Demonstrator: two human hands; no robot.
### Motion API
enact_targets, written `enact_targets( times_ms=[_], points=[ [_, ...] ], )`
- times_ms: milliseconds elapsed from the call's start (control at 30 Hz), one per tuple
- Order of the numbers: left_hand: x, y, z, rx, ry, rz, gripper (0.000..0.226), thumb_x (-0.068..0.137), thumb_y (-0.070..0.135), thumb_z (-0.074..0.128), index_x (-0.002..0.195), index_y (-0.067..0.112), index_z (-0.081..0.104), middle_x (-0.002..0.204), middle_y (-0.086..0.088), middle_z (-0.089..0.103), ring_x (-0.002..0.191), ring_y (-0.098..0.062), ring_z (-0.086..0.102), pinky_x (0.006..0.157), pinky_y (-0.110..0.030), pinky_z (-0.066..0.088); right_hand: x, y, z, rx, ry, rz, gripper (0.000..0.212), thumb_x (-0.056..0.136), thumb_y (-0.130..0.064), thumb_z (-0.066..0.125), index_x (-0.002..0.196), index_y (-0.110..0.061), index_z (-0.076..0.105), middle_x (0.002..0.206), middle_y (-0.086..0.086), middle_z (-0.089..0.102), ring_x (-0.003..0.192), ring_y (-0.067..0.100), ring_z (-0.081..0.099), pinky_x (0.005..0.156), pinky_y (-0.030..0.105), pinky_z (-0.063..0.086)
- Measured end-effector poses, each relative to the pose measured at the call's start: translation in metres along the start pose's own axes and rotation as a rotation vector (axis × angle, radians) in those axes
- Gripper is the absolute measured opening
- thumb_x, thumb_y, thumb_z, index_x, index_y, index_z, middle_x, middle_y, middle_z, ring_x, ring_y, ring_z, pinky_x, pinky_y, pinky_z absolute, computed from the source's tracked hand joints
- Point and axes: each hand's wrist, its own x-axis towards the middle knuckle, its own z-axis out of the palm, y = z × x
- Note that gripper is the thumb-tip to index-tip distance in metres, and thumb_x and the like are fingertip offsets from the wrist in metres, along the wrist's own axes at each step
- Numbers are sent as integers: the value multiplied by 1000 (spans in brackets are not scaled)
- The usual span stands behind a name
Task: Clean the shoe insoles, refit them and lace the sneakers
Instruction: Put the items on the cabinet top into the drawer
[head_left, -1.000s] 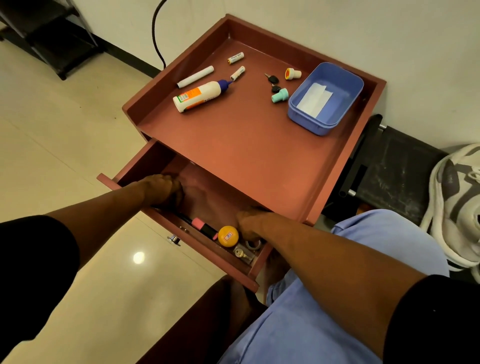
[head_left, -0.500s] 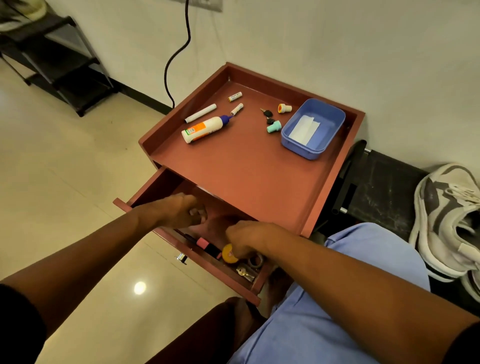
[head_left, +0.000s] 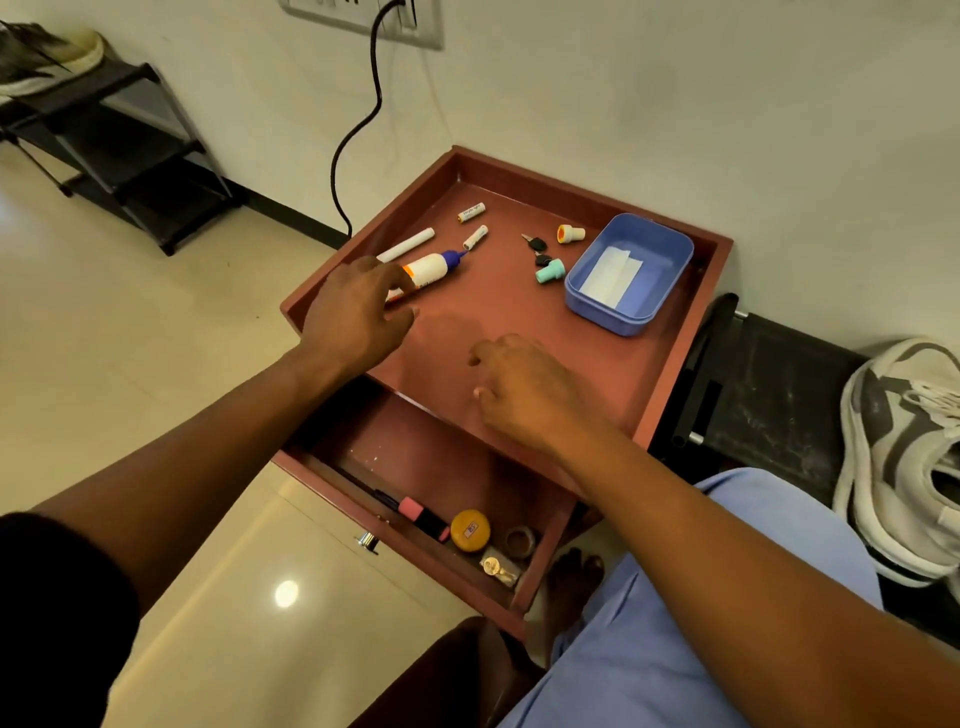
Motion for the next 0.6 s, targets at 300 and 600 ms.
enact_targets(
  times_ms=[300,600],
  points=[
    [49,-1,40,283,-112,-147,58,92,42,67,140,13,51,135,-15,55,119,-35,54,92,-48,52,19,24,19,-142,34,57,55,95,-43,58,145,-25,45,151,7,40,136,29,39,111,45,37],
    [53,-4,46,294,-140,-223,52,90,37,71,134,11,58,128,-16,59,115,-35,55,80,-44,52,25,29,23,-160,45,55,55,94,-46,57,144,-27,46,148,5,42,134,28,40,107,44,37]
  ],
)
